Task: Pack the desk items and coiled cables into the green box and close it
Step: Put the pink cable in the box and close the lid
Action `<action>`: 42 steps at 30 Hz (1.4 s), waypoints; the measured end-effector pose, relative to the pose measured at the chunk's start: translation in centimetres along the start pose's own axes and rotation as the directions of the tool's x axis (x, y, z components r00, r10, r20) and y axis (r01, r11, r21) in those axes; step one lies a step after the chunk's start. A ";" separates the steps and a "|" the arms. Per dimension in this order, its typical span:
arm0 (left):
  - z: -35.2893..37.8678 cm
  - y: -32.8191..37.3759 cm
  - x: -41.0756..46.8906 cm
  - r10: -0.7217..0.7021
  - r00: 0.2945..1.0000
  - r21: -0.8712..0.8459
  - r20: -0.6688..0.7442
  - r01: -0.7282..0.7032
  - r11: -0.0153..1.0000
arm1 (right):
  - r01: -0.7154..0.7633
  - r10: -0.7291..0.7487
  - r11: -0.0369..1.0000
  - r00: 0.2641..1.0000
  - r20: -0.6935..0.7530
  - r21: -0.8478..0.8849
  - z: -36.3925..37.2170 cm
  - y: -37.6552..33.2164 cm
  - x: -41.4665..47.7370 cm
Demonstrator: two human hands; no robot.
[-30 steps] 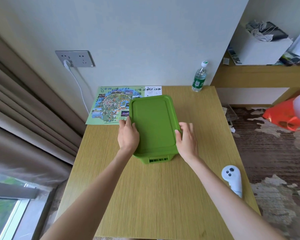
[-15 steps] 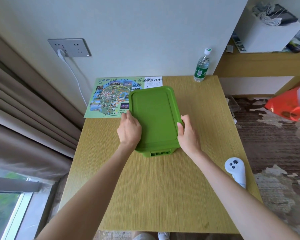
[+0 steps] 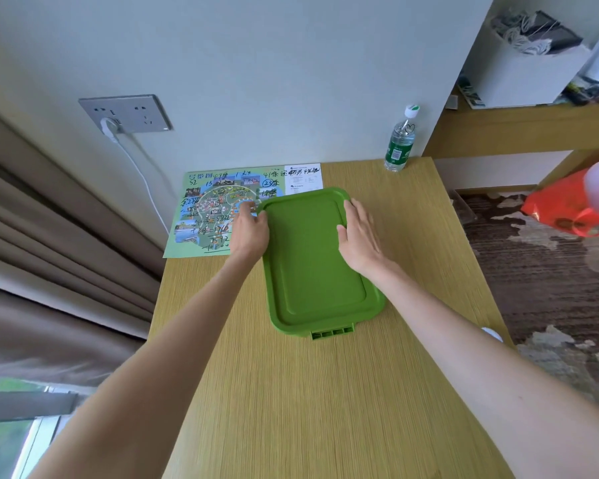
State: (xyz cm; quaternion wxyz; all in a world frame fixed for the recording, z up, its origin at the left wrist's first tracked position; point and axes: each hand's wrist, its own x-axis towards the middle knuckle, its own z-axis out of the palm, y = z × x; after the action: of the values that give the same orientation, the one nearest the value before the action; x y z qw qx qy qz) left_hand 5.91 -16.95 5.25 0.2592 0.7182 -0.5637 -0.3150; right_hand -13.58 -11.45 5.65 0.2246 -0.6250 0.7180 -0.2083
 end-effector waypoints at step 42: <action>2.7 3.1 9.5 0.402 0.833 0.208 0.380 -0.500 0.841 | -0.350 0.297 0.891 0.931 0.210 0.290 -1.1 5.6 -9.1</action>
State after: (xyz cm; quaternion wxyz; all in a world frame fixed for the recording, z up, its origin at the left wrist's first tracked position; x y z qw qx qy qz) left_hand 3.50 -26.92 4.18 0.1200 0.5324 -0.7940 -0.2677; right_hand -17.66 -1.66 3.81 0.4121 -0.4658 0.7481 -0.2316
